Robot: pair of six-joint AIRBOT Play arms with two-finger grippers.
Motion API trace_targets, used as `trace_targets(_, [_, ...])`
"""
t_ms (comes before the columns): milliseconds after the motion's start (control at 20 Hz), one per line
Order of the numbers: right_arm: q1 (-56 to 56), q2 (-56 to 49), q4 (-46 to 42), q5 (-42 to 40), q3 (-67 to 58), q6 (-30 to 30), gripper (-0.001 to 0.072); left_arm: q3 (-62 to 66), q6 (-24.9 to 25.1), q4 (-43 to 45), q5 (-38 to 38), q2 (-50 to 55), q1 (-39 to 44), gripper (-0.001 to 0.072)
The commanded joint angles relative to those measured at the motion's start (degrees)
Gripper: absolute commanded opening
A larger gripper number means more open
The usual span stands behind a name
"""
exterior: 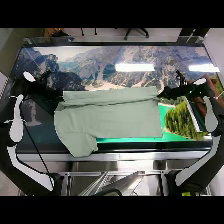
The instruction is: Fold the shirts.
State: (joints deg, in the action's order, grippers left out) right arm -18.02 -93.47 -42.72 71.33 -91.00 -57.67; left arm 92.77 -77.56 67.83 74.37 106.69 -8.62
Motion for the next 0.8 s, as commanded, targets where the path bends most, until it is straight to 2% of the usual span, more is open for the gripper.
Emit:
trace_targets(0, [0.3, -0.1, -0.2, 0.1, 0.3, -0.5, 0.0017, -0.7, -0.1, 0.1, -1.9, 0.9, 0.7, 0.0017])
trace_targets(50, [0.3, -0.1, -0.2, 0.2, 0.3, -0.9, 0.0028, -0.7, -0.2, -0.1, -2.3, 0.8, 0.7, 0.002])
trace_targets(100, [0.2, 0.2, -0.2, 0.7, 0.1, -1.4, 0.0154, 0.0, -0.5, 0.0, -1.8, 0.8, 0.7, 0.0193])
trace_targets(150, [-0.2, 0.7, -0.2, 2.1, -0.5, -1.3, 0.0275, 1.3, -1.4, -0.1, -0.2, 0.8, 0.7, 0.0603])
trace_targets(200, [-0.6, 1.6, -0.4, 3.5, -1.5, -1.4, 0.0302, 3.7, -4.1, 0.0, 2.8, 0.8, 0.6, 0.0697])
trace_targets(250, [-1.1, 2.8, -1.2, 4.7, -2.4, -2.5, 0.0335, 6.3, -5.3, -0.1, 6.5, 0.6, 0.2, 0.0697])
trace_targets(300, [-2.0, 4.7, -3.1, 5.3, -3.1, -4.8, 0.051, 8.7, -6.2, 0.1, 10.6, 0.0, -0.3, 0.0697])
trace_targets(350, [-2.9, 6.5, -4.4, 5.7, -3.1, -5.5, 0.055, 9.9, -7.1, 0.1, 14.0, -1.3, -0.9, 0.0696])
trace_targets(450, [-5.4, 10.1, -5.8, 7.2, -2.3, -5.6, 0.0542, 6.6, -8.9, 0.2, 17.4, -6.3, -2.5, 0.0697])
trace_targets(500, [-6.9, 11.6, -5.7, 8.0, -0.6, -5.8, 0.0475, 1.9, -9.6, 0.5, 17.6, -9.7, -3.4, 0.0696])
trace_targets(650, [-11.4, 16.1, -5.8, 10.0, 7.5, -5.5, 0.0475, -21.5, -11.3, 5.1, 16.0, -23.2, -5.8, 0.0697])
trace_targets(750, [-14.0, 18.3, -5.7, 9.4, 13.3, -5.1, 0.0475, -37.3, -11.5, 4.2, 12.7, -31.6, -7.1, 0.0697])
